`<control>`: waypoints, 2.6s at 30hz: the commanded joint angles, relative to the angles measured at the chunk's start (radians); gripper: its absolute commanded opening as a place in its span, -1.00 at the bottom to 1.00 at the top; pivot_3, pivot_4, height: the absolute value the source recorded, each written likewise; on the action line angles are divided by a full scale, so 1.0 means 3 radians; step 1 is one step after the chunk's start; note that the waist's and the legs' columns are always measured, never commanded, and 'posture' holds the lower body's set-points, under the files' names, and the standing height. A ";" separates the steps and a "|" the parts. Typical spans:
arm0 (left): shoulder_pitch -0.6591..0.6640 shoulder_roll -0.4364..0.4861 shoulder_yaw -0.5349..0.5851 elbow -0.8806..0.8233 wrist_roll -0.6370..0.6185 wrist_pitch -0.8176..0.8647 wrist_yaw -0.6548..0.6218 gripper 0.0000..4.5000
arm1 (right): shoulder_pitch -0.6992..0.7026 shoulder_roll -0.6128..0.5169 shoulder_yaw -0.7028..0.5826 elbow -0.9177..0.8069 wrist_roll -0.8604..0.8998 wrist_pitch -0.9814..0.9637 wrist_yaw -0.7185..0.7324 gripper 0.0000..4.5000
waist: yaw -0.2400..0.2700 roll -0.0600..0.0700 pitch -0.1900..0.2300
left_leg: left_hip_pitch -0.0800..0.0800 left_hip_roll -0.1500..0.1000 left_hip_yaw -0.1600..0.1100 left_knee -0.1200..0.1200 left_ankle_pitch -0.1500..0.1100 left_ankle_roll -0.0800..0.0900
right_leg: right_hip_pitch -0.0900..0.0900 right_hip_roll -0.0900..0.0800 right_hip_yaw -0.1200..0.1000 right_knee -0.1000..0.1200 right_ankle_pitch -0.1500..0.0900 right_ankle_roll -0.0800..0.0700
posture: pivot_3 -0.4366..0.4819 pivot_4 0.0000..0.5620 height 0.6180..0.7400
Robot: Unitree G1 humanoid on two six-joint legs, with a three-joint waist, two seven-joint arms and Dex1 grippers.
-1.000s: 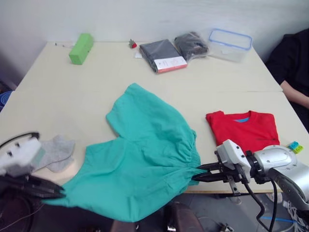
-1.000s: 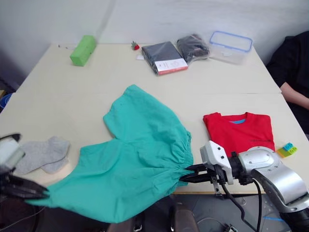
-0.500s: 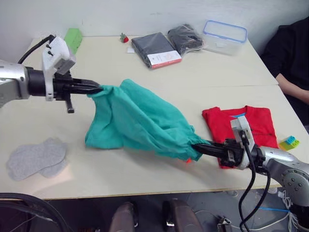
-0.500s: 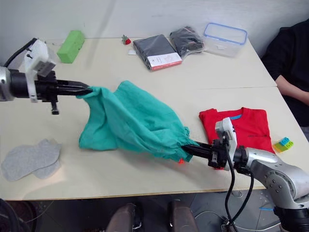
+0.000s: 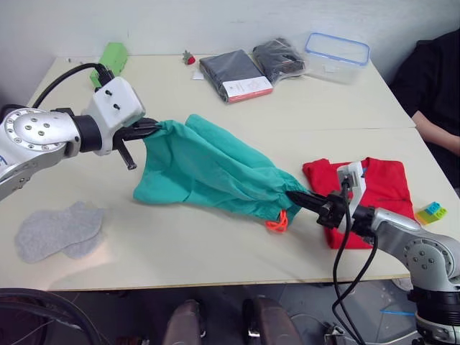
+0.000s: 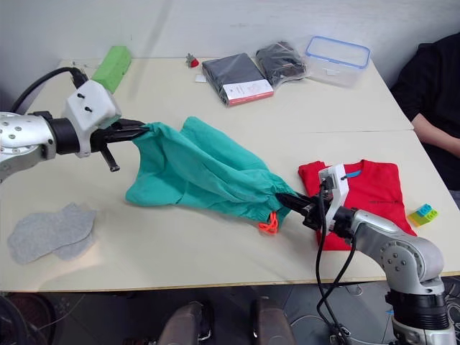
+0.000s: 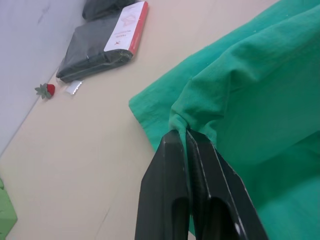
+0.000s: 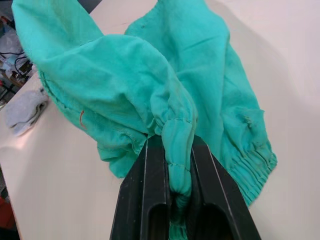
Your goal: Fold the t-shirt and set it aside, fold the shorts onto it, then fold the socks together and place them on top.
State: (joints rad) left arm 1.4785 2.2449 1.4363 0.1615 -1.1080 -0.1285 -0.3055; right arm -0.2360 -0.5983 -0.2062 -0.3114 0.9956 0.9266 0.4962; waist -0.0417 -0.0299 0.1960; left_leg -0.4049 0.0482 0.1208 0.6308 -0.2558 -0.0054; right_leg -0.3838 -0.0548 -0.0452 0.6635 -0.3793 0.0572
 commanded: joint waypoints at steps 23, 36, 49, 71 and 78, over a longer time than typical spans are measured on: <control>-0.0639 -0.0268 -0.0912 0.0044 -0.2262 0.0015 -0.1090 1.00 | 0.0452 -0.0582 0.0114 -0.0824 -0.0680 -0.0811 0.1018 1.00 | 0.0034 0.0000 0.0000 | 0.0000 -0.0001 0.0000 0.0005 0.0000 0.0000 | 0.0001 0.0004 0.0000 0.0001 0.0000 0.0000 | -0.05 -0.47 1.00; -0.3653 -0.1982 -0.3612 -0.1285 -0.1556 0.0837 -0.0193 1.00 | 0.0344 -0.0613 0.0216 -0.0621 -0.0852 -0.0909 0.1270 1.00 | 0.0067 0.0001 0.0000 | 0.0032 0.0006 -0.0004 0.0002 -0.0003 0.0000 | 0.0034 0.0033 0.0061 -0.0007 0.0008 -0.0007 | -0.05 -0.47 1.00; -0.6180 -0.4004 -0.5372 -0.0469 0.1927 0.0915 -0.1198 1.00 | 0.0422 -0.0629 0.0357 -0.0847 -0.1476 -0.1381 0.1210 1.00 | 0.0100 -0.0015 -0.0006 | 0.0044 0.0009 0.0021 -0.0004 0.0006 0.0007 | 0.0030 0.0036 0.0095 -0.0006 0.0031 -0.0002 | -0.05 -0.47 1.00; -0.8019 -0.5141 -0.5337 0.1754 0.3266 -0.0156 -0.2337 1.00 | 0.0021 -0.0296 0.0540 -0.0581 -0.1821 -0.1391 0.0730 1.00 | 0.0048 -0.0016 -0.0006 | 0.0039 0.0017 0.0027 0.0018 0.0006 0.0006 | 0.0022 0.0035 0.0095 0.0012 0.0030 -0.0002 | -0.05 -0.47 1.00; -0.8285 -0.5293 -0.5296 0.2046 0.3388 -0.0269 -0.2409 1.00 | -0.0152 -0.0199 0.0813 -0.0247 -0.2040 -0.1383 0.0764 0.83 | 0.0049 -0.0016 -0.0006 | 0.0036 0.0016 0.0027 0.0023 0.0006 0.0007 | 0.0020 0.0035 0.0094 0.0017 0.0030 -0.0002 | -0.05 -0.47 1.00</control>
State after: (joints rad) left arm -0.9706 0.6511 -0.1849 0.7763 -0.0934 -0.1896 -1.0210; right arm -0.2687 -0.6617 0.0390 -0.3813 0.3885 0.5223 0.7176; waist -0.0270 -0.0347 0.1942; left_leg -0.3948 0.0531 0.1290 0.6376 -0.2540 -0.0032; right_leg -0.3784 -0.0445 -0.0170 0.6688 -0.3701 0.0566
